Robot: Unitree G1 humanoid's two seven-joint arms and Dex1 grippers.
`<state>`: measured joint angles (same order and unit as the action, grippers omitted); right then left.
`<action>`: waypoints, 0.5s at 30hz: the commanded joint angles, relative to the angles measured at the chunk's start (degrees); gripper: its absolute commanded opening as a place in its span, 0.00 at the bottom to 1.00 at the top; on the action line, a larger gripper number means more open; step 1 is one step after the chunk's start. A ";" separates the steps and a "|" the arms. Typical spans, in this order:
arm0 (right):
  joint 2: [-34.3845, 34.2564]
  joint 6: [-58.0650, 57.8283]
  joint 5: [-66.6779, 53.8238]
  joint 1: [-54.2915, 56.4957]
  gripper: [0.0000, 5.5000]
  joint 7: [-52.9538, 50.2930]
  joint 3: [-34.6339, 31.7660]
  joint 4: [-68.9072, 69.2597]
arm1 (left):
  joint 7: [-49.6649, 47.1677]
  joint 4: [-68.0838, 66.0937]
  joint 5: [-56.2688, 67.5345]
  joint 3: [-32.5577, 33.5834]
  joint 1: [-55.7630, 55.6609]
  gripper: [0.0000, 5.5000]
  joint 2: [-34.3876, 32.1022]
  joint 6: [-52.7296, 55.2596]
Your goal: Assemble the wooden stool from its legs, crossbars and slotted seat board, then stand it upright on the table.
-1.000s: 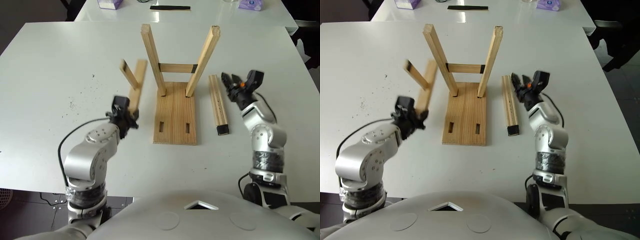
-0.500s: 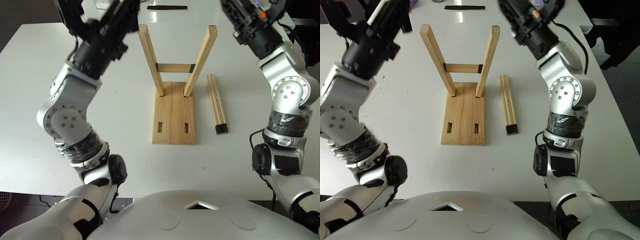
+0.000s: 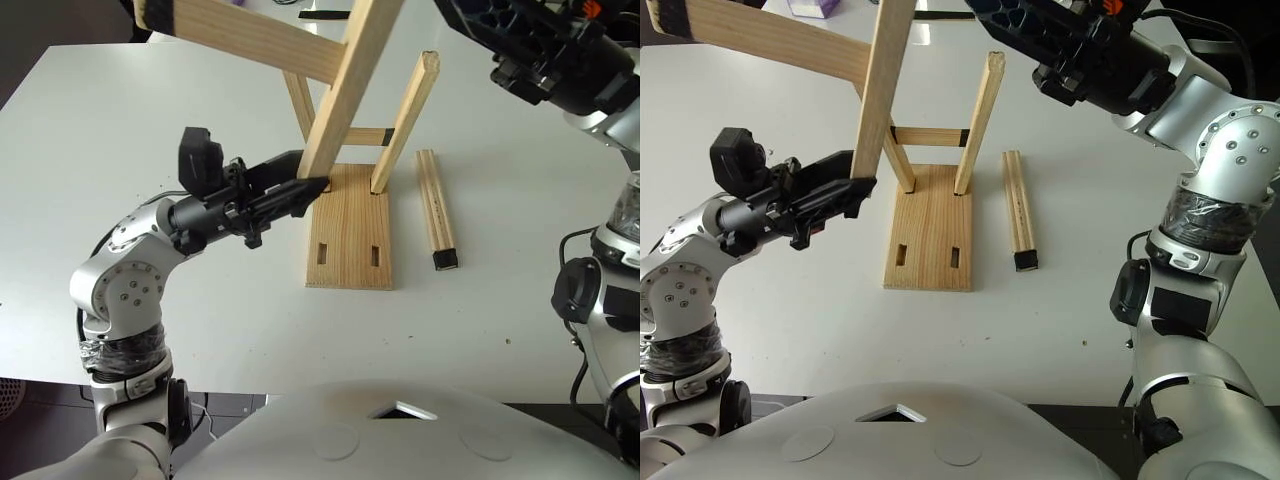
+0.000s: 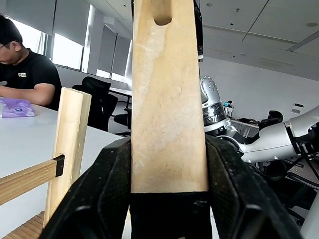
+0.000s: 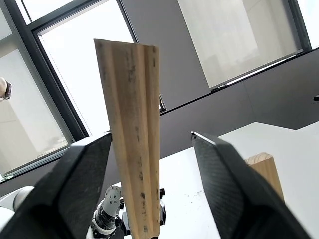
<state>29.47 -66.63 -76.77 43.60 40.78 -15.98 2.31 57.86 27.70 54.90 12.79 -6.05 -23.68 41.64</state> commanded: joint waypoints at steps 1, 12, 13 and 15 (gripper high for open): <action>-0.49 -1.94 -2.47 1.11 0.65 -1.87 0.41 -0.02 | 1.61 0.25 -0.55 -2.13 0.03 0.37 -2.10 -1.96; 0.72 -3.40 -6.05 1.37 0.65 -2.43 0.44 1.45 | 3.67 -2.05 -1.07 -4.85 1.29 0.37 -4.65 -4.82; 0.74 -3.45 -6.56 1.58 0.65 -2.48 0.36 1.52 | 3.79 -2.20 -1.19 -5.15 1.26 0.37 -4.76 -5.04; 0.97 -3.63 -7.27 1.72 0.65 -2.27 0.46 2.09 | 4.12 -2.57 -1.48 -5.69 1.03 0.37 -4.97 -5.34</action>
<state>29.59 -69.63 -82.71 43.92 38.44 -15.46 3.40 61.33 25.44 54.09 8.03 -4.90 -27.82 37.00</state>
